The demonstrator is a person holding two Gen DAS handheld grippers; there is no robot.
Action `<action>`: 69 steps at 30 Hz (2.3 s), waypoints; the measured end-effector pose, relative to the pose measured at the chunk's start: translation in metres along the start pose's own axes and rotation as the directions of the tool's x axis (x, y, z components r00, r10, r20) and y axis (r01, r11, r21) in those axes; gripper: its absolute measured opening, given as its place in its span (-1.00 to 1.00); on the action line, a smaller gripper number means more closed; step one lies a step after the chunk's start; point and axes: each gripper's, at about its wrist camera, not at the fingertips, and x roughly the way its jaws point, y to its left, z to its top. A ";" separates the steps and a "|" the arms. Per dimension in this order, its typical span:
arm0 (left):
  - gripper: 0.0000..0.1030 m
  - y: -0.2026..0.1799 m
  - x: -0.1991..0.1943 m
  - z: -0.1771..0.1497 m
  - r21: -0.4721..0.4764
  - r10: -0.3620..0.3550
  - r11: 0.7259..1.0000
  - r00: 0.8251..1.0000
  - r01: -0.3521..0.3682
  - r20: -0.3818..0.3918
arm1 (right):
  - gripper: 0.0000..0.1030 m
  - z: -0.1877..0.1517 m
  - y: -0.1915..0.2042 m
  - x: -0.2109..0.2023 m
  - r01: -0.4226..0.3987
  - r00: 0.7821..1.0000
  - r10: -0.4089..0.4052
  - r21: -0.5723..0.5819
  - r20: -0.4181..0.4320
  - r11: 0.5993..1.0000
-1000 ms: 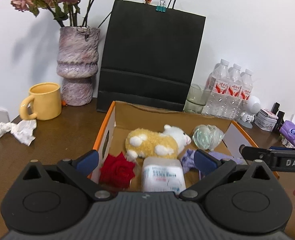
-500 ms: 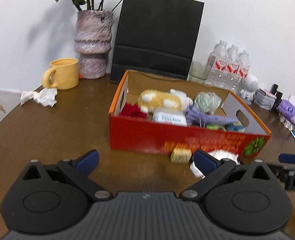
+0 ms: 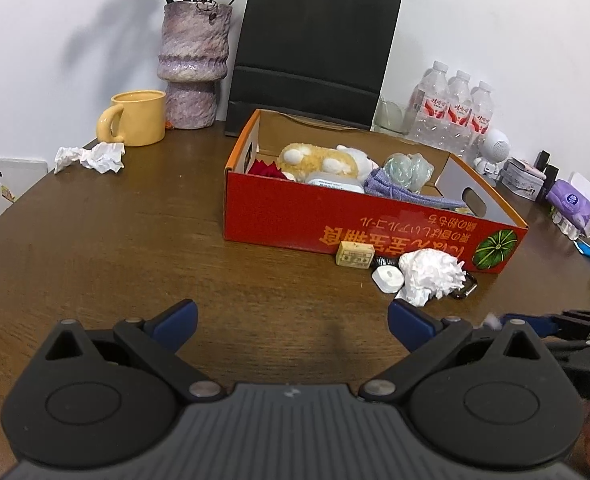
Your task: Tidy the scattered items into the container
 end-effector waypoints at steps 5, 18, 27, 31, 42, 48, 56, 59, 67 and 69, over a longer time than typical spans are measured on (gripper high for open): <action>1.00 -0.008 0.002 -0.003 -0.006 -0.015 1.000 1.000 0.015 -0.003 | -0.83 0.001 -0.009 -0.007 -0.041 0.999 0.040 0.032 0.024 0.999; 0.91 -0.081 0.035 0.008 0.069 -0.087 0.994 0.996 0.085 0.014 | -1.00 0.013 -0.051 -0.007 -0.047 0.996 0.038 0.110 0.079 0.993; 0.78 -0.092 0.059 0.010 0.043 -0.068 0.997 0.998 0.068 0.006 | 0.01 0.019 -0.061 0.006 -0.050 0.996 0.041 0.101 0.085 0.994; 0.78 -0.088 0.065 0.014 0.027 -0.069 0.997 0.998 0.069 0.000 | 0.07 0.021 -0.048 0.024 -0.001 0.999 -0.001 0.035 0.045 0.999; 0.32 -0.117 0.088 0.021 0.083 -0.094 0.992 0.996 0.094 -0.003 | -0.96 0.020 -0.055 0.025 0.030 0.999 -0.030 0.018 0.039 0.999; -0.36 -0.124 0.096 0.017 0.136 -0.101 0.985 0.994 0.104 -0.027 | -1.00 0.020 -0.061 0.024 0.003 0.999 -0.005 0.045 0.039 0.999; -0.51 -0.115 0.086 0.017 0.132 -0.135 0.982 0.991 0.133 0.007 | -0.48 0.023 -0.063 0.017 -0.021 0.995 0.013 0.078 0.103 0.997; -0.51 -0.110 0.081 0.019 0.119 -0.150 0.982 0.988 0.146 0.024 | -0.15 0.028 -0.062 0.021 -0.015 0.994 0.005 0.097 0.105 0.995; -0.51 -0.086 0.068 0.024 0.073 -0.175 0.983 0.983 0.171 0.059 | 0.10 0.041 -0.055 0.043 -0.008 0.998 -0.004 0.178 0.067 0.984; -0.51 -0.080 0.065 0.025 0.067 -0.187 0.981 0.980 0.183 0.066 | 0.12 0.043 -0.052 0.048 0.015 0.999 -0.024 0.187 0.048 0.982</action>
